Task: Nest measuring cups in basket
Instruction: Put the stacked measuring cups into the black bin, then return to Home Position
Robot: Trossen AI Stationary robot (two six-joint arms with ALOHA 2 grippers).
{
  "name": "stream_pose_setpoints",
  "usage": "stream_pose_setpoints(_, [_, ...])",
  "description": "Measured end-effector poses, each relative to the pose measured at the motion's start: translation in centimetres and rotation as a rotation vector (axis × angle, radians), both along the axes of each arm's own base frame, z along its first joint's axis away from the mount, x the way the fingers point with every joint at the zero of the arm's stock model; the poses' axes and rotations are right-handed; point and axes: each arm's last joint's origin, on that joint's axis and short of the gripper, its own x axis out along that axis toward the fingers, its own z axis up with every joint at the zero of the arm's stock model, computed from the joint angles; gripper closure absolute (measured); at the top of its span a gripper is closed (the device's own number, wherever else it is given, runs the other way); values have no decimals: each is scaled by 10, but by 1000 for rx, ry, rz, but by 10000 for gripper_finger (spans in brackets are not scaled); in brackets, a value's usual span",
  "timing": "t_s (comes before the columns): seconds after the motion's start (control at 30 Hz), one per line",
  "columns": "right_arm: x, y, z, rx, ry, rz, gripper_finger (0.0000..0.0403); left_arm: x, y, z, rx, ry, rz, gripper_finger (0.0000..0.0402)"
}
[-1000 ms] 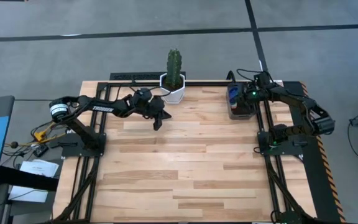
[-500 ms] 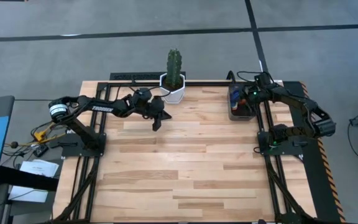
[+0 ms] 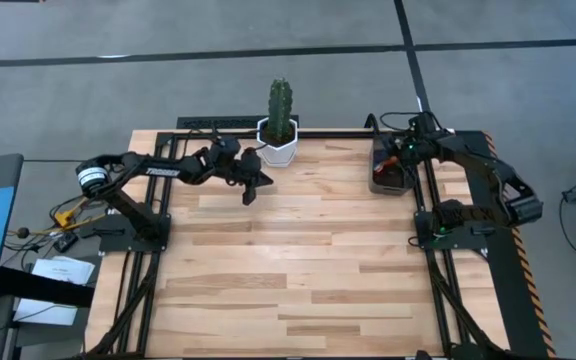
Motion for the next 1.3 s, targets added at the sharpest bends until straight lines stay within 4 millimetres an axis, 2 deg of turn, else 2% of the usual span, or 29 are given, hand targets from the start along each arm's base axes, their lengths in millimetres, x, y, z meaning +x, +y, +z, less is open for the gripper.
stream_pose_setpoints(0.4, [10, 18, 5, 59, 73, 0, 205, -11, 17, 0, 19, -9, 1, 400])
stream_pose_setpoints(0.7, [24, 26, 5, 93, 65, 49, 200, -14, 19, -2, 7, 7, -1, 400])
stream_pose_setpoints(0.87, [27, 33, 13, 86, 33, 52, 205, -15, 19, -4, -13, 31, -4, 400])
stream_pose_setpoints(1.0, [24, 41, 26, 33, -8, 39, 211, -15, 19, -4, -14, 30, -4, 400])
stream_pose_setpoints(1.17, [21, 56, 56, -94, -55, 47, 218, -17, 17, 5, -10, 4, 2, 400])
stream_pose_setpoints(1.3, [24, 66, 83, -395, -87, 113, 226, -22, 14, 22, 11, -49, 15, 400])
